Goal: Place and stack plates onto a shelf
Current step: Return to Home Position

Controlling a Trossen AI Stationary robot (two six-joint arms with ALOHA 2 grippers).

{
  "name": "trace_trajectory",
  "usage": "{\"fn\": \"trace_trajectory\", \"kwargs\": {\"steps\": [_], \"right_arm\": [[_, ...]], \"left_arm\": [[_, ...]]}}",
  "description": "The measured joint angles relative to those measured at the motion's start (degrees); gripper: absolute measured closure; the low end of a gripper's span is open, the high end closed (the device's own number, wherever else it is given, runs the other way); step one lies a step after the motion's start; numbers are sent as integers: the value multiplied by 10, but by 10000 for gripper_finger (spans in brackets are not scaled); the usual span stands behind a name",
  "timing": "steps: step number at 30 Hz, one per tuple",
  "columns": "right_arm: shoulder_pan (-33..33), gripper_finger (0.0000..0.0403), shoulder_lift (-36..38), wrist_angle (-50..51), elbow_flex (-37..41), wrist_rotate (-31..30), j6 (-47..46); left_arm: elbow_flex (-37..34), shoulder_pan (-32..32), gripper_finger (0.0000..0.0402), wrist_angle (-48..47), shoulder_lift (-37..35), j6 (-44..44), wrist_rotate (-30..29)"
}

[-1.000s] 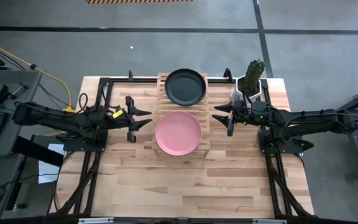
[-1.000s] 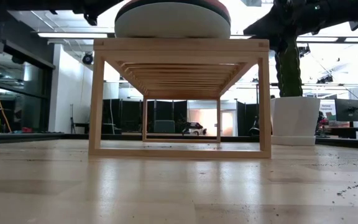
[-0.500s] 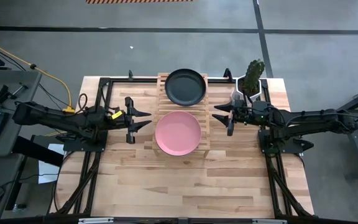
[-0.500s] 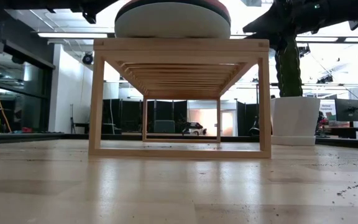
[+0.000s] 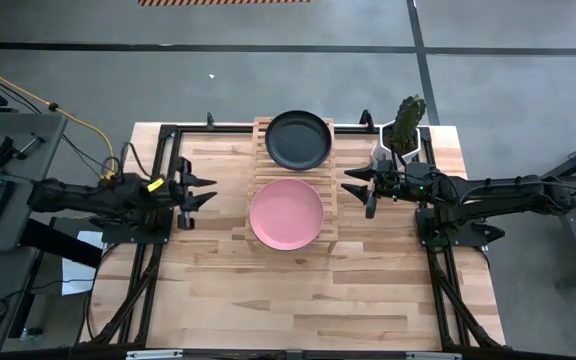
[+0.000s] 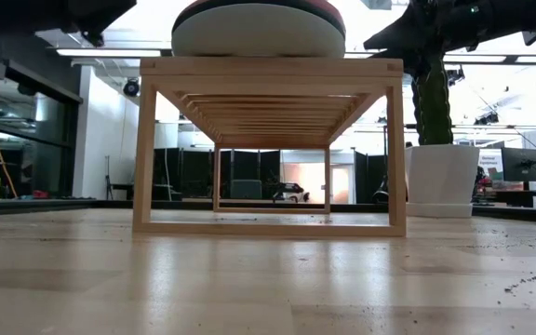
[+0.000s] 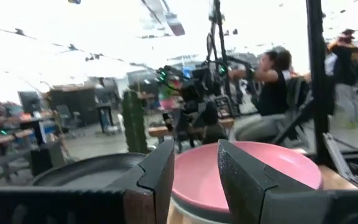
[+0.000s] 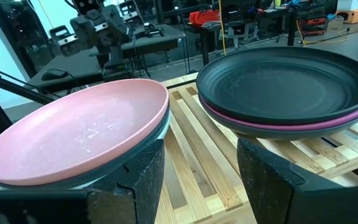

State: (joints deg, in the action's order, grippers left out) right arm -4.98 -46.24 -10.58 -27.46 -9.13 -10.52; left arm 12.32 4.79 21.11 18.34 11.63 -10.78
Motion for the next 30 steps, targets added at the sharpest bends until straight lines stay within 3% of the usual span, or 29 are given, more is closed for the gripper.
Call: {"fn": "trace_trajectory", "kwargs": {"steps": [9, 14, 30], "right_arm": [[0, 217, 0, 0, 0, 0, 0], [0, 217, 0, 0, 0, 0, 0], [0, 217, 0, 0, 0, 0, 1]], "left_arm": [[-33, -7, 289, -28, -83, 0, 4], [-33, -7, 289, -44, -84, -1, 44], [-33, -6, 289, -141, -84, -110, 51]]}}
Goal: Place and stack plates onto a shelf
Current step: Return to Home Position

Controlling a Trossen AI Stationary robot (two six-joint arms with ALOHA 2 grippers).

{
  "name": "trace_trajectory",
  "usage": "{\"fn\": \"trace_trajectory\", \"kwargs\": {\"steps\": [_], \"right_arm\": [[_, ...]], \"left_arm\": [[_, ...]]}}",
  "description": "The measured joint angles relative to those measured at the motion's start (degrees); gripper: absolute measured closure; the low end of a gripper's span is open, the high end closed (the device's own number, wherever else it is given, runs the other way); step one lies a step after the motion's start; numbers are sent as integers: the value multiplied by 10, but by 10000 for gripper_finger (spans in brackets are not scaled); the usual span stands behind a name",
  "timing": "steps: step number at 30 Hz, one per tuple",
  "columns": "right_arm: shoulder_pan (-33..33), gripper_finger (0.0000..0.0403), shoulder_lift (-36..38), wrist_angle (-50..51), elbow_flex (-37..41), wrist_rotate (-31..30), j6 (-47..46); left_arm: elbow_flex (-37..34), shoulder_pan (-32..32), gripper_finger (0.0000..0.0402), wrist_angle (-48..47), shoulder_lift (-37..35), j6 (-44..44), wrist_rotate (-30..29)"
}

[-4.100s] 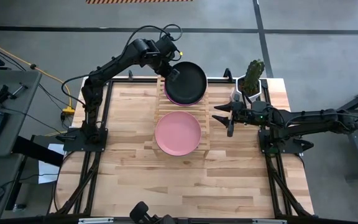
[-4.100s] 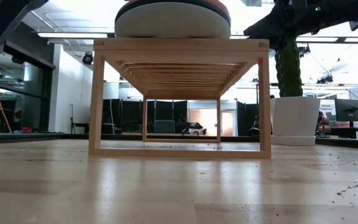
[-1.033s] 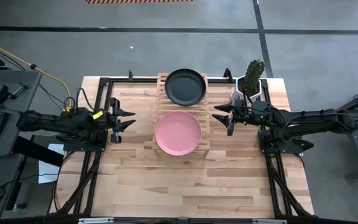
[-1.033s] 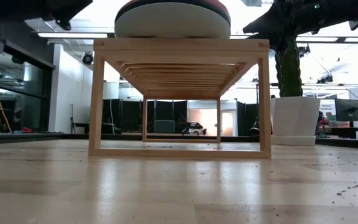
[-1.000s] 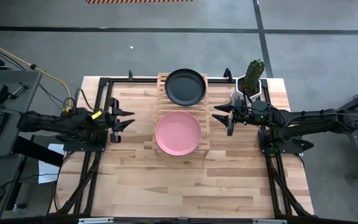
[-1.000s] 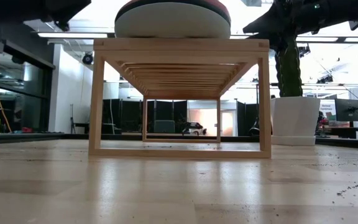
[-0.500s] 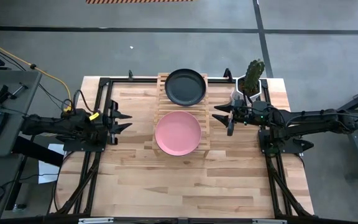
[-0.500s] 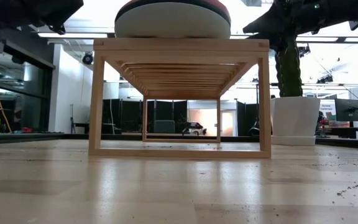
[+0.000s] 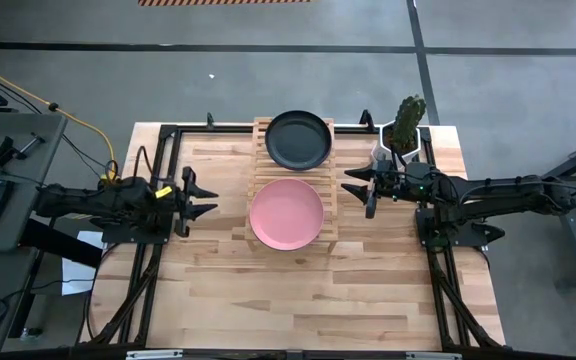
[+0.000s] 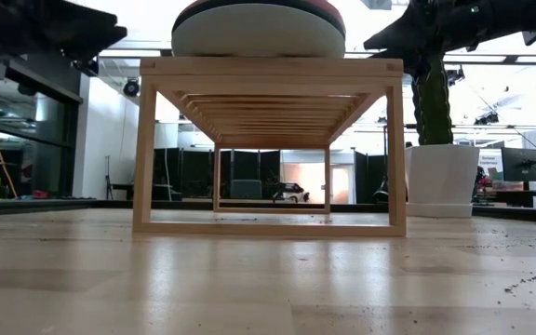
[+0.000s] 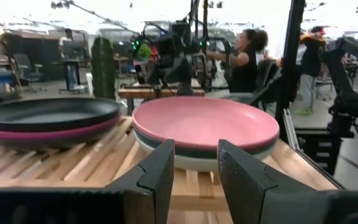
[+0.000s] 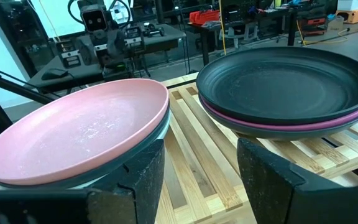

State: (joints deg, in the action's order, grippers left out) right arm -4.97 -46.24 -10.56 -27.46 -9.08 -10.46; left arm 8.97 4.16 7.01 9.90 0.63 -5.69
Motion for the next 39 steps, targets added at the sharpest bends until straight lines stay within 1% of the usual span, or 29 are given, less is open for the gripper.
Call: {"fn": "trace_trajectory", "kwargs": {"steps": [5, 8, 11, 13, 18, 21, 23, 25, 26, 29, 30, 32, 34, 37, 39], "right_arm": [[0, 217, 0, 0, 0, 0, 0], [0, 217, 0, 4, 0, 0, 0], [0, 217, 0, 5, 0, 0, 0], [0, 217, 0, 6, 0, 0, 0], [0, 217, 0, 6, 0, 1, -20], [0, 219, 0, 20, 0, 18, -25], [3, 233, 0, 38, 0, 21, -24], [3, 264, 3, 50, 0, 20, -18], [3, 287, 7, 56, 0, 20, -13], [-1, 374, 29, 102, 0, 21, -3], [-2, 388, 39, 111, 4, 21, 0], [-3, 383, 69, 109, 29, 21, 0], [-2, 380, 101, 97, 71, 21, -7], [-2, 398, 150, 49, 139, 39, -18], [-2, 397, 183, 19, 170, 52, -12]], "left_arm": [[-6, 1, 289, -23, -14, -15, 7], [-44, 5, 289, -3, -36, -19, 5], [-84, 6, 289, 36, -65, -18, -12], [-81, 6, 289, 19, -80, -16, -27], [-83, 6, 289, -11, -97, -15, -39], [-83, 5, 289, -17, -95, -15, -72], [-83, 5, 289, -24, -94, -17, -92], [-83, 5, 289, -25, -95, -20, -99], [-83, 5, 289, -25, -95, -20, -99], [-83, 5, 289, -25, -95, -20, -99], [-83, 5, 289, -25, -95, -20, -99], [-83, 5, 289, -25, -95, -20, -99], [-83, 5, 289, -26, -95, -20, -99], [-83, 5, 289, -26, -95, -20, -99], [-83, 5, 289, -26, -95, -20, -99]]}}
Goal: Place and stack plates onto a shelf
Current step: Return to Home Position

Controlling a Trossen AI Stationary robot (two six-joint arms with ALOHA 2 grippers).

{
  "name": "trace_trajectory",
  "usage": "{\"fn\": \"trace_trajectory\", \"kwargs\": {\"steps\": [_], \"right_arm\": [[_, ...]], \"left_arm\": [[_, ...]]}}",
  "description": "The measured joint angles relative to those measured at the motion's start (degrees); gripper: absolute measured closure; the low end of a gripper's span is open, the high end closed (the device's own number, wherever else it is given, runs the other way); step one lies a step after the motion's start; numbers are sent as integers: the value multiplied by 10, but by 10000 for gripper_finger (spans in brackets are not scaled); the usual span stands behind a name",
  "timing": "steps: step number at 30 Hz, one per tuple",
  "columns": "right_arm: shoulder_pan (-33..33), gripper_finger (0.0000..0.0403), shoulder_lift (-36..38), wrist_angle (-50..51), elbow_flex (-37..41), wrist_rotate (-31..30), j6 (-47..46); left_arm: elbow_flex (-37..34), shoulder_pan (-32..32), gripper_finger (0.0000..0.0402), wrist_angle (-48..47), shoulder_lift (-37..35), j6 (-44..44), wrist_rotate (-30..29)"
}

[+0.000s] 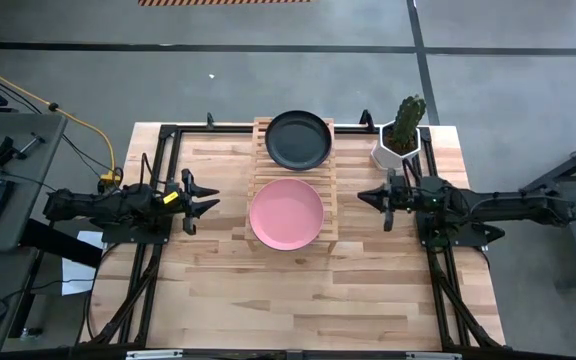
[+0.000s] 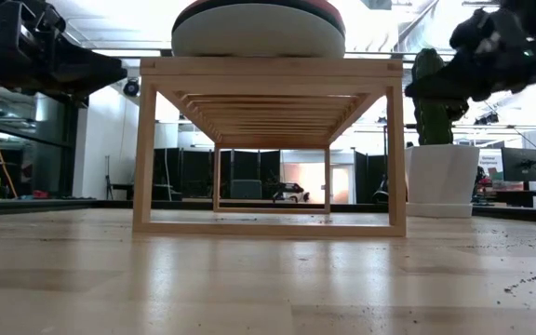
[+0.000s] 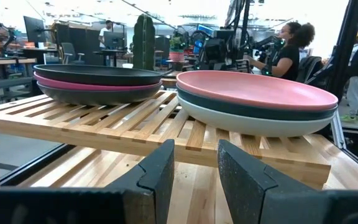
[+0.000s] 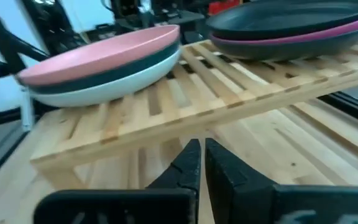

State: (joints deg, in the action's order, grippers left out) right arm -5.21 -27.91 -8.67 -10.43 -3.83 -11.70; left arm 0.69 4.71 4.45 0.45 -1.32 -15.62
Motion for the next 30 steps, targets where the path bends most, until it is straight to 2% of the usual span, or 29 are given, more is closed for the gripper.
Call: {"fn": "trace_trajectory", "kwargs": {"steps": [9, 20, 24, 30], "right_arm": [[0, 402, 83, -33, 98, 41, 14], [1, 402, 85, 14, 99, 33, 20], [1, 402, 85, 71, 99, 25, -14], [1, 402, 84, 81, 98, 29, -49]], "left_arm": [[0, 0, 289, 0, 0, 0, 0], [0, 0, 289, -2, 0, 0, 0], [0, 0, 289, -2, 0, 0, 0], [0, 0, 289, -2, 0, 0, 0]]}}
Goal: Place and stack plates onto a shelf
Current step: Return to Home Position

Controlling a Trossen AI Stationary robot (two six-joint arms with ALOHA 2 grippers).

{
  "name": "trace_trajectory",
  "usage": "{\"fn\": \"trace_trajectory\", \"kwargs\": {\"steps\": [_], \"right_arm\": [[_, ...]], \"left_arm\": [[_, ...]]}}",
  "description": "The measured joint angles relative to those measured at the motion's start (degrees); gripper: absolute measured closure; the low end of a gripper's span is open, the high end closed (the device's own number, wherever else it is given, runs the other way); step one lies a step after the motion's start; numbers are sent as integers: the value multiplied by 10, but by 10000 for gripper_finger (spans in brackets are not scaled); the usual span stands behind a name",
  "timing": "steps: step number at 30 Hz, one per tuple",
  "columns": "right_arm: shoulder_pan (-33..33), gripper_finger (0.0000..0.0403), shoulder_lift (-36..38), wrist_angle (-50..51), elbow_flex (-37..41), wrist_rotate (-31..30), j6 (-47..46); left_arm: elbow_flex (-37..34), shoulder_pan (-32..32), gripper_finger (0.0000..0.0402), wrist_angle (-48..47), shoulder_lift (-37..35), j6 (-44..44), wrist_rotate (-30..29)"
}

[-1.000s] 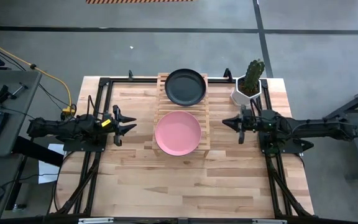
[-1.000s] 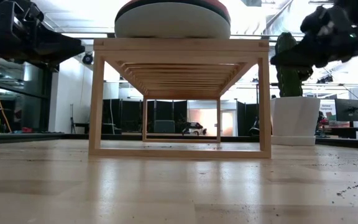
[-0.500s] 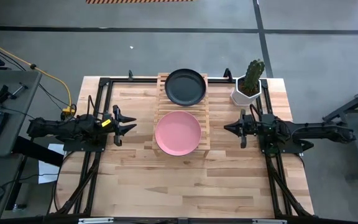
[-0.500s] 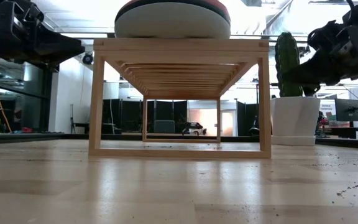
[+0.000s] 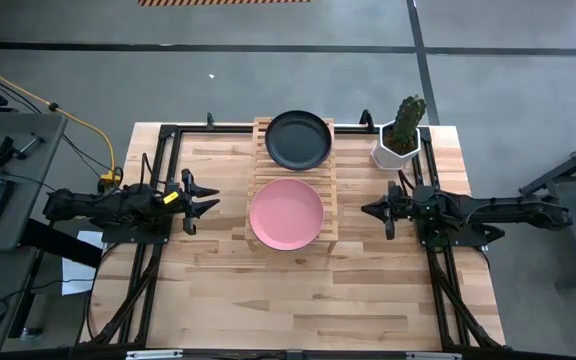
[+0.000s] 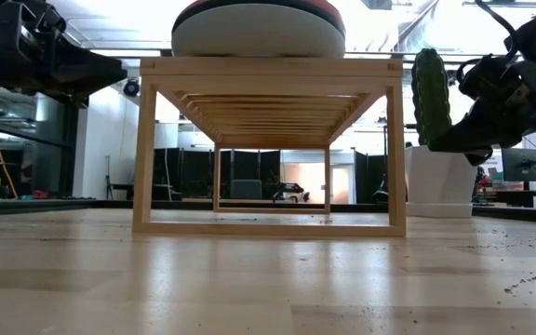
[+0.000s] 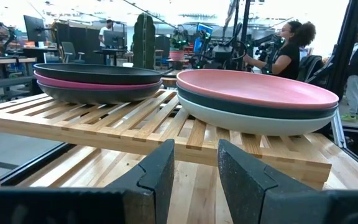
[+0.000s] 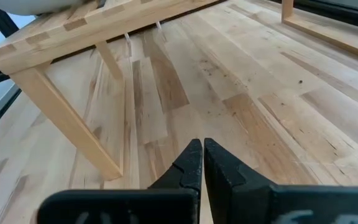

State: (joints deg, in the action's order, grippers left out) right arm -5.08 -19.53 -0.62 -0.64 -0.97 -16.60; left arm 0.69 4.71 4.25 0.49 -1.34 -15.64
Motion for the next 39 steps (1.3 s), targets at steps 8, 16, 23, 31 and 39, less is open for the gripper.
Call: {"fn": "trace_trajectory", "kwargs": {"steps": [8, 16, 23, 31, 39], "right_arm": [[0, 402, 0, 2, 0, 0, 1], [0, 402, 0, 2, 0, 0, 1], [0, 402, 0, 3, -1, 0, 1], [0, 402, 0, 3, -1, 0, 1], [0, 402, 0, 3, -1, 0, 1]], "left_arm": [[0, 0, 289, -3, 21, 0, 3], [0, 0, 289, -1, 22, 0, 3], [0, 0, 289, -1, 22, 0, 5], [0, 0, 289, -1, 22, 0, 5], [0, 0, 289, -2, 22, 0, 5]]}}
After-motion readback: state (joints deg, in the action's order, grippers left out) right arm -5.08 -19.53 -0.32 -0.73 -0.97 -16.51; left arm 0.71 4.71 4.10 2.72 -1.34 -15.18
